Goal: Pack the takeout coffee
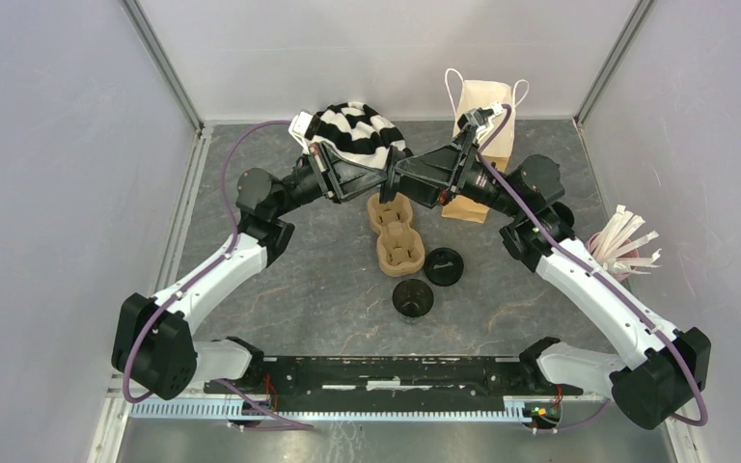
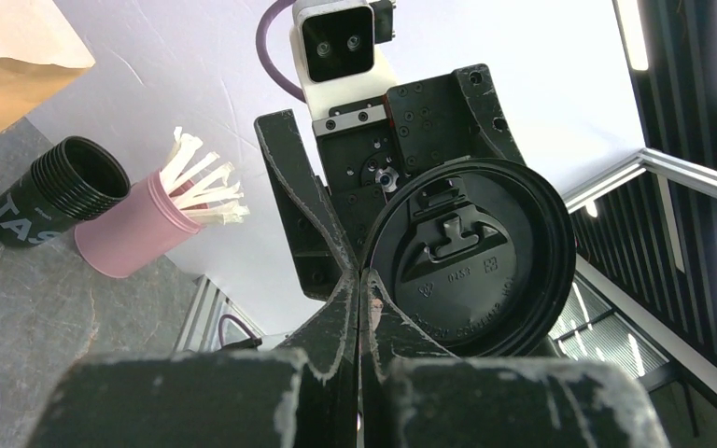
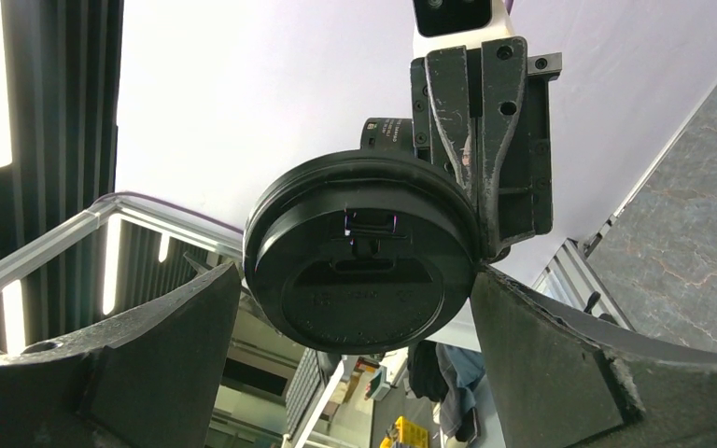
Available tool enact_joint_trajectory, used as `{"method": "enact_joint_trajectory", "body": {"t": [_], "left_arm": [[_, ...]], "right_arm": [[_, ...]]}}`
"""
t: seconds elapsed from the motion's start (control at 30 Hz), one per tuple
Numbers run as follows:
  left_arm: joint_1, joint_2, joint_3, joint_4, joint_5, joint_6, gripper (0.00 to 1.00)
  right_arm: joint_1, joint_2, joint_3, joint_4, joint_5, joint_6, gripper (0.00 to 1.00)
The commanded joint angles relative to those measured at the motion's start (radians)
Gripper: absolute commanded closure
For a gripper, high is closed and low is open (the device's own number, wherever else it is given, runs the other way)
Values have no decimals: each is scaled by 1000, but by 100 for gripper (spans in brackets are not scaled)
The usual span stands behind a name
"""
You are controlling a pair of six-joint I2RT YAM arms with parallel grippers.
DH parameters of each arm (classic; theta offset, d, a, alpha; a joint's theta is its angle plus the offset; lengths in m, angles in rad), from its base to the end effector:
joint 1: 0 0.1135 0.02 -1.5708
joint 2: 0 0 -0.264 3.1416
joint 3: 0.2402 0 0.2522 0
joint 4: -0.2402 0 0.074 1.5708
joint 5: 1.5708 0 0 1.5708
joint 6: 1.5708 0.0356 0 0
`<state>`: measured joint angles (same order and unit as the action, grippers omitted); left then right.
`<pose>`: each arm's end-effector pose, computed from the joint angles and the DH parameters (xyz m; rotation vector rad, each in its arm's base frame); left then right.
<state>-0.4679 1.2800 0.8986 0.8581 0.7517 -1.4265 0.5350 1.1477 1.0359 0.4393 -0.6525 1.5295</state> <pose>0.2415 -0.1493 0.3768 0.1455 1.5167 -1.9990 0.2114 0.1504 0.4194 0.0938 1.6717 2.0769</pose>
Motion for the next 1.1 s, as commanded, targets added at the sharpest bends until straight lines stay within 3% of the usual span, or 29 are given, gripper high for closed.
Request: {"method": "enact_joint_trajectory", "body": {"t": [0.0,0.27,0.6,1.07], "left_arm": [[0,-7,-3,35,-12,28,98],[0,13,-4,68,-9,10,98],[0,29,-12,118,-13,-17,98],[0,41,-3,131,-18,-27,98]], "right_arm": [[6,-12,9,92,14,17,2],[5,-14,1,108,27,21,14],[3,-14,-8,173,26,41,2],[3,1,9,123,6,9,14]]}}
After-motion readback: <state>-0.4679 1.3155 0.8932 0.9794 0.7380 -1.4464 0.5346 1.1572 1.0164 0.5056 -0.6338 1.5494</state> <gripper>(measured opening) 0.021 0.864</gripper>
